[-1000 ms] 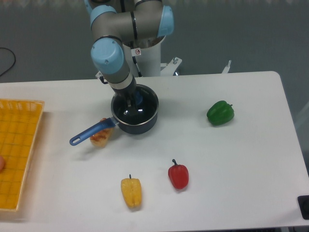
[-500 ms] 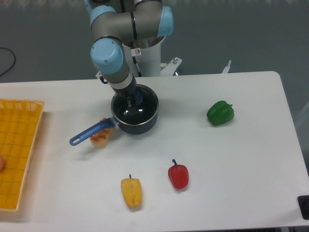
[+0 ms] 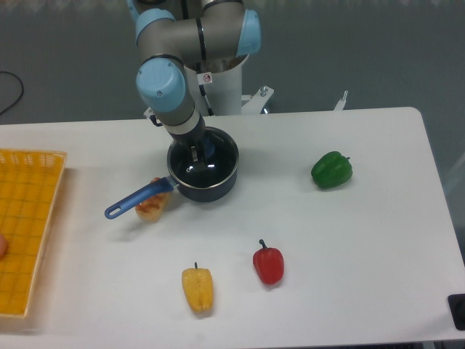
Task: Open the lid
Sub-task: 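Close the gripper on the lid knob, then lift the glass lid slightly off the saucepan rim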
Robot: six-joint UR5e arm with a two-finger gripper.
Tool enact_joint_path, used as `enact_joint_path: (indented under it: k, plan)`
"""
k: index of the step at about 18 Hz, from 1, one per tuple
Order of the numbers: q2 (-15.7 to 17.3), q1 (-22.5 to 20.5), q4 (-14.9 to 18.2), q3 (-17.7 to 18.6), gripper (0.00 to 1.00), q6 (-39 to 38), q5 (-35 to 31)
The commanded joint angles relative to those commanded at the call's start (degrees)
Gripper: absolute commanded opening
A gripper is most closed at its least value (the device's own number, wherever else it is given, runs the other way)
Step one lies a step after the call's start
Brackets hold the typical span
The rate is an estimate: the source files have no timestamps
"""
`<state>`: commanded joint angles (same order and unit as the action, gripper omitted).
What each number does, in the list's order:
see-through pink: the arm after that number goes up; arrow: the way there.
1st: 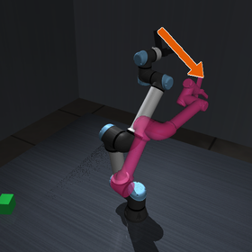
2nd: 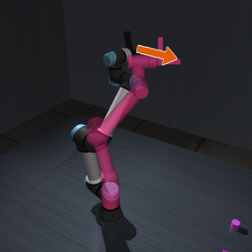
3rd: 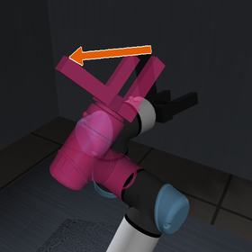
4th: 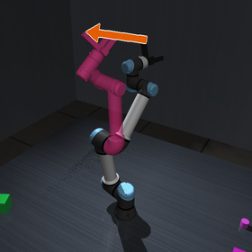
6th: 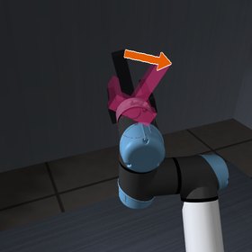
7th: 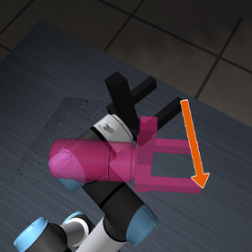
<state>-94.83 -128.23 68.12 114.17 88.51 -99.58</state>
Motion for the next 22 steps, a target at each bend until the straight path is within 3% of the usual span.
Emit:
enact_joint_path:
  k: [7, 22]
  plan:
    - [-0.1, 0.0, 0.0, -0.4, 0.66, 0.3, 0.1]
    - [-0.5, -0.2, 0.6, -2.8, 0.66, 0.4, 0.2]
